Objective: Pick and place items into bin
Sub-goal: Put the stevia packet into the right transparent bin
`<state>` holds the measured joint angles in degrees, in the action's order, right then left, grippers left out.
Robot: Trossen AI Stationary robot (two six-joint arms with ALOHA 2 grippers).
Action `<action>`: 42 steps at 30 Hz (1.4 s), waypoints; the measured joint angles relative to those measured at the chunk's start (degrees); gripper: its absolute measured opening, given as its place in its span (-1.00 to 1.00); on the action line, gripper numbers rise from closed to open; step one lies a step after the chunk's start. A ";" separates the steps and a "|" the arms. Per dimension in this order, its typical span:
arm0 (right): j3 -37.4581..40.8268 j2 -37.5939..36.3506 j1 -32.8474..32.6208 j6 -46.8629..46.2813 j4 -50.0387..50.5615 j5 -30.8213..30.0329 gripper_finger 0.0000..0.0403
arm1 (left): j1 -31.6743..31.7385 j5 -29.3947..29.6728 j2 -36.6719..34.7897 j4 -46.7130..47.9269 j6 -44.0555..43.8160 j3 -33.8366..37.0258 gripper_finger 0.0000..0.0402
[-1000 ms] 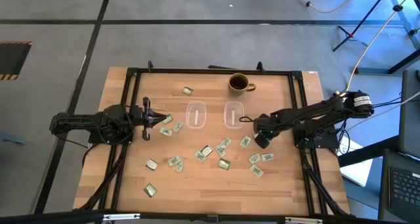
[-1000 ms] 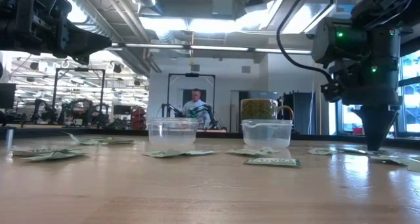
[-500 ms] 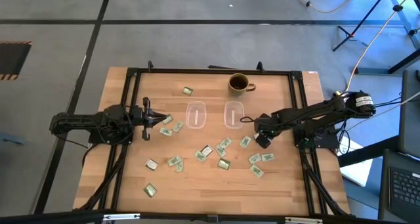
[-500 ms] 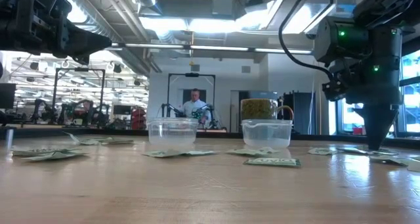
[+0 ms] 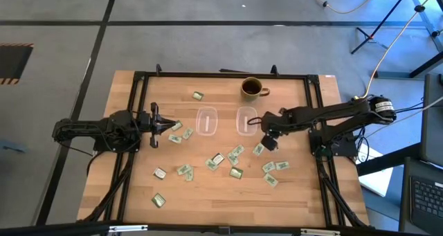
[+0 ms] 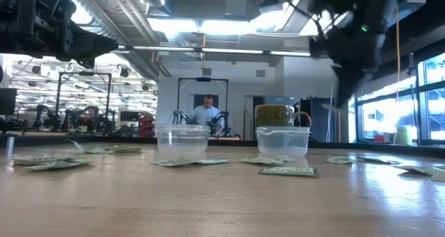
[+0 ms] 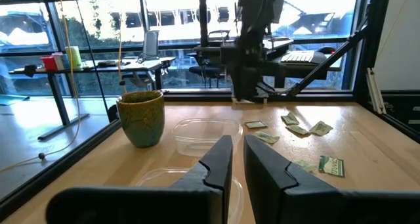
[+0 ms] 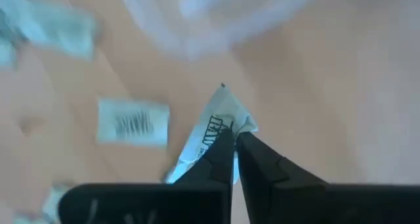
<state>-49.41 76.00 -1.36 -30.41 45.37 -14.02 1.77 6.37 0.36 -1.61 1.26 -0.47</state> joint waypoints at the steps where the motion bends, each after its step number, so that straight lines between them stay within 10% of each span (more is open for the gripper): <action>1: -0.85 -0.03 0.00 1.15 -1.31 -2.15 -0.90 | -0.01 0.00 0.00 0.00 0.00 0.00 -0.83; 12: -1.75 2.94 0.12 15.58 -23.11 -8.30 -0.90 | -0.01 -0.08 0.00 0.00 0.00 0.00 -0.83; 28: -1.72 17.02 3.82 16.13 -24.11 -8.29 -0.90 | 0.00 -0.64 0.00 0.07 0.00 0.00 -0.83; 42: -5.75 14.94 4.21 18.82 -15.98 -8.26 -0.64 | 0.01 -0.63 0.18 0.07 0.00 0.00 -0.83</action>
<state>-55.16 90.94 2.85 -11.59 29.40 -22.28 1.78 5.74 0.54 -1.54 1.26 -0.47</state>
